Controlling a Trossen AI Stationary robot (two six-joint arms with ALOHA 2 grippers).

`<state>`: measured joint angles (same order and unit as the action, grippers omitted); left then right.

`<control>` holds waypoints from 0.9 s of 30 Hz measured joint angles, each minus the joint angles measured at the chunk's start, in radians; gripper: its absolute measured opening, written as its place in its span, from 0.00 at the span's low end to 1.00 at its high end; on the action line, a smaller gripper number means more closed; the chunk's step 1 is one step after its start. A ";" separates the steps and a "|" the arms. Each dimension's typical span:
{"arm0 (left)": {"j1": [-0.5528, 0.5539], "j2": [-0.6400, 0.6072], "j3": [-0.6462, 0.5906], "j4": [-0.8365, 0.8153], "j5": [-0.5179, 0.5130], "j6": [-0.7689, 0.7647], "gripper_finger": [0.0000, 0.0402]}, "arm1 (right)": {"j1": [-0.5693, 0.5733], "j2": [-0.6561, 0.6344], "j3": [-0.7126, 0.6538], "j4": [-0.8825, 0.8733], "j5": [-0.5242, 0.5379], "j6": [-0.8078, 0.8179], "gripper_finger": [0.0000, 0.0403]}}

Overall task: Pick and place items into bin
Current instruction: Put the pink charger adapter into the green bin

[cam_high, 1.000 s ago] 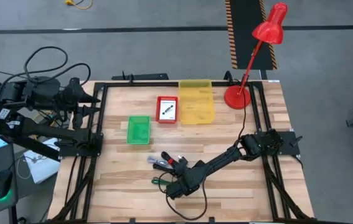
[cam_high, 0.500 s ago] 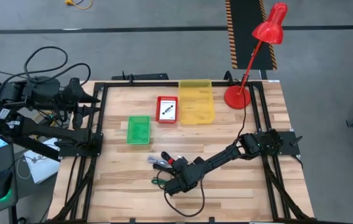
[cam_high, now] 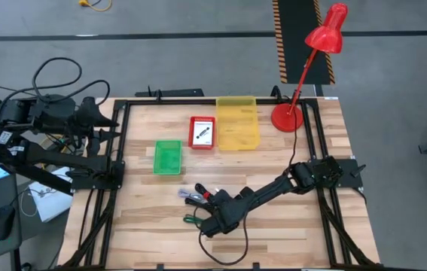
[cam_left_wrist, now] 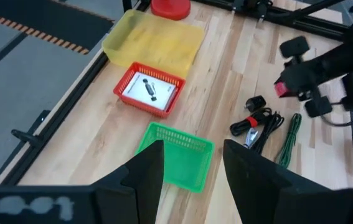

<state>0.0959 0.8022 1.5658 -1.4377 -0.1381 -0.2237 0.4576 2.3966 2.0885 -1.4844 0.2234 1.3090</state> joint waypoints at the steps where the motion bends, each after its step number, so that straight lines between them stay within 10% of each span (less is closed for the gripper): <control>1: 0.000 0.000 0.000 -0.007 0.000 -0.006 0.38 | 0.000 0.000 0.033 -0.024 0.020 0.000 0.36; 7: 0.000 0.000 0.000 -0.042 0.000 -0.008 0.38 | -0.016 -0.001 0.256 -0.066 0.221 -0.070 0.36; 13: 0.000 0.000 0.000 -0.051 0.000 0.004 0.38 | -0.095 -0.074 0.236 0.334 0.359 -0.401 0.36; 20: 0.000 0.000 0.000 -0.056 -0.001 -0.001 0.38 | -0.230 -0.069 0.235 0.783 0.215 -0.779 0.36; 27: 0.000 0.000 0.000 -0.057 -0.001 -0.003 0.38 | -0.352 -0.068 0.234 0.810 0.160 -0.864 0.36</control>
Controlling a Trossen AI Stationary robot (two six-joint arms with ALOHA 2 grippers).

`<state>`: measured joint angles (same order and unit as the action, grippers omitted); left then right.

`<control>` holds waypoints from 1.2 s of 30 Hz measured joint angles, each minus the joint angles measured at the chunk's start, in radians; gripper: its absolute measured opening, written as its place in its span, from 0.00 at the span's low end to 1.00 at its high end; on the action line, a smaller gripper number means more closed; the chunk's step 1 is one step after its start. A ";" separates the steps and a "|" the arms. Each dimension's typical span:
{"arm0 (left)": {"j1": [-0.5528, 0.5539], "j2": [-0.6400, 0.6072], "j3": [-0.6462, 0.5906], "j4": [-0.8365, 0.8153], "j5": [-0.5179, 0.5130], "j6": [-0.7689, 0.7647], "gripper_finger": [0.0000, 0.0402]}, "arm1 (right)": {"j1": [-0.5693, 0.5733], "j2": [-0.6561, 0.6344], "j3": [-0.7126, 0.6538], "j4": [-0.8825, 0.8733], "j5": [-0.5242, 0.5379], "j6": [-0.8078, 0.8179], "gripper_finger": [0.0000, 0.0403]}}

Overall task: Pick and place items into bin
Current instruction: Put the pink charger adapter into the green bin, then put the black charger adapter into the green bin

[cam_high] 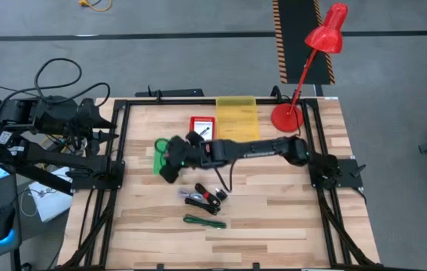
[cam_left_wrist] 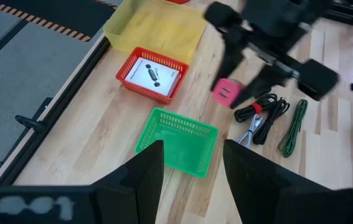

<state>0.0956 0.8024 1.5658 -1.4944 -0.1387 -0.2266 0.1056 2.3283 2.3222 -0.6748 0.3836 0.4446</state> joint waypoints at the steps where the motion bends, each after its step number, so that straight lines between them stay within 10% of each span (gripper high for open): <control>1: 0.000 0.000 0.000 0.000 0.000 0.000 0.38 | -0.015 0.000 0.000 0.008 -0.023 -0.011 0.36; 18: 0.000 0.000 0.000 0.000 -0.007 -0.001 0.38 | -0.172 0.141 -0.012 0.159 -0.362 -0.098 0.38; 36: 0.000 0.000 0.000 0.000 -0.007 -0.002 0.38 | -0.152 0.127 -0.011 0.006 -0.437 -0.151 0.58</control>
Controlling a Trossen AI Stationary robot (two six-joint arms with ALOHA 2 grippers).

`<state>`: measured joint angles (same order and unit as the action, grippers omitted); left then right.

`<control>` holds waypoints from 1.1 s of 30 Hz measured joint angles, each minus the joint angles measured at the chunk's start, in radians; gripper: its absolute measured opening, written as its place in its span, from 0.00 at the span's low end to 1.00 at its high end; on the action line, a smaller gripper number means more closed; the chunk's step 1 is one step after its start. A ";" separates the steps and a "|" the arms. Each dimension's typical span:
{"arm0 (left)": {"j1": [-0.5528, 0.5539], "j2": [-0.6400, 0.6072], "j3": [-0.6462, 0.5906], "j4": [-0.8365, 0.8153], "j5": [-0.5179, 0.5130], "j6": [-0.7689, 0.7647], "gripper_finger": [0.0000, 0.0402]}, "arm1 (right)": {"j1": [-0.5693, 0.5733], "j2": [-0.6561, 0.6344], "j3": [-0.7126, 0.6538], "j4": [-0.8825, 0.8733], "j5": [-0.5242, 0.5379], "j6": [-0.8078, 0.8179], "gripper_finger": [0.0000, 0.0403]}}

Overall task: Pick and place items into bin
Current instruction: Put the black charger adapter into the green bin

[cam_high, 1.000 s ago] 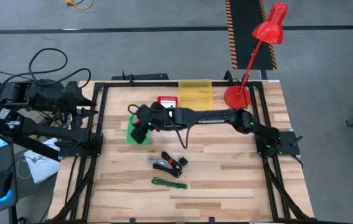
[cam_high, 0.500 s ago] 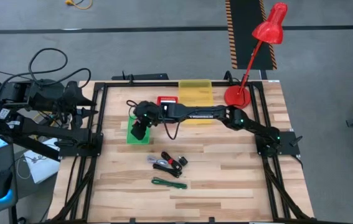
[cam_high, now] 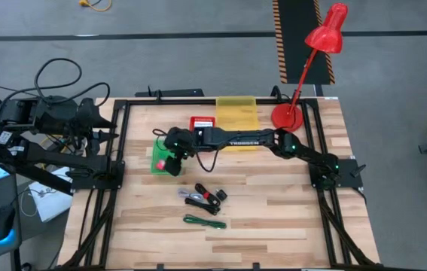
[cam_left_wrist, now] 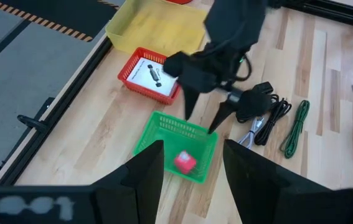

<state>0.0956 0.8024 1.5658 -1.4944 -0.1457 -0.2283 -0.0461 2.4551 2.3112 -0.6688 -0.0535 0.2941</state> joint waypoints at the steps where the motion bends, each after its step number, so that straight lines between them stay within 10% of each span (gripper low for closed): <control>1: 0.000 0.000 0.000 0.000 0.000 0.000 0.38 | 0.005 -0.008 0.001 -0.038 -0.004 0.000 0.58; 13: 0.000 0.003 0.000 0.000 0.000 0.000 0.38 | 0.111 -0.121 0.037 -0.662 0.000 0.092 0.53; 22: 0.000 0.003 0.000 0.000 0.000 0.010 0.38 | 0.213 -0.110 0.003 -0.709 0.194 0.193 0.54; 33: 0.000 0.003 0.000 0.000 0.000 0.000 0.38 | 0.260 -0.110 -0.103 -0.710 0.191 0.342 0.55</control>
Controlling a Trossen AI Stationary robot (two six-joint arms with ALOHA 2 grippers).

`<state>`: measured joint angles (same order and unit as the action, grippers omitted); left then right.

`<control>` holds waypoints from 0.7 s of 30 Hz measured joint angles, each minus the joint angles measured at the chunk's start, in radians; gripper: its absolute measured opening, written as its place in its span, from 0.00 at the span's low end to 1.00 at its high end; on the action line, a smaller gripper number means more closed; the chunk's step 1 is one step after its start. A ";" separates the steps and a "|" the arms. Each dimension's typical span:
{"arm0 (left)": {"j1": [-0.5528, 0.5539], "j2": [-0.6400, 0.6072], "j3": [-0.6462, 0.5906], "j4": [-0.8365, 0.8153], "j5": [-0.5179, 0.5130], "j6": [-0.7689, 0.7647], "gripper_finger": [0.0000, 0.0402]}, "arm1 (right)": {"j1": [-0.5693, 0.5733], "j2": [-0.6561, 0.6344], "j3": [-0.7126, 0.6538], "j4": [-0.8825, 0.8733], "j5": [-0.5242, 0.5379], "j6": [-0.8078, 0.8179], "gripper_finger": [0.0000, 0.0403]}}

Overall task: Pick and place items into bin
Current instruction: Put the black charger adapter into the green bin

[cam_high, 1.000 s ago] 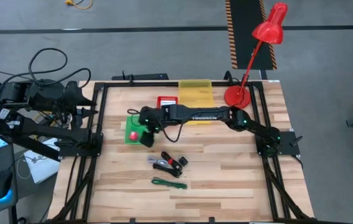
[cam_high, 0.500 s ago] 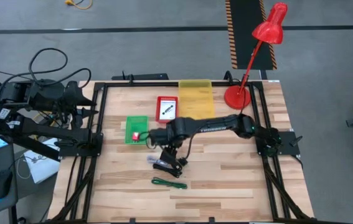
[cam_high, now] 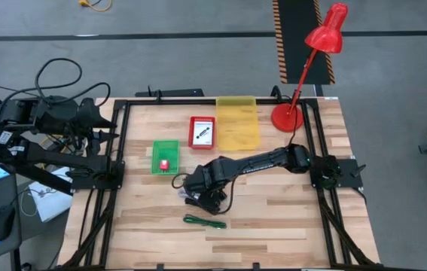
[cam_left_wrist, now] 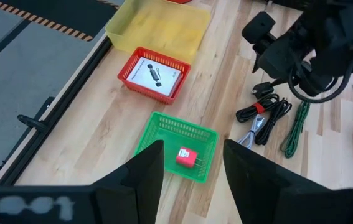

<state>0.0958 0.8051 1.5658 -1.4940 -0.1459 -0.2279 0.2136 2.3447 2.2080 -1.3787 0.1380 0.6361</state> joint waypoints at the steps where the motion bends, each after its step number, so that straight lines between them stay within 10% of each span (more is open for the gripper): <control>1: 0.000 0.000 0.000 0.000 0.000 0.000 0.38 | 0.005 0.000 -0.009 -0.001 -0.005 0.015 0.55; 21: 0.000 0.000 0.000 0.000 0.004 -0.030 0.38 | 0.077 0.000 -0.026 -0.015 0.016 0.178 0.55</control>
<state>0.0957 0.8051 1.5658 -1.4940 -0.1421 -0.2581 0.2902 2.3447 2.1822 -1.3941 0.1540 0.8137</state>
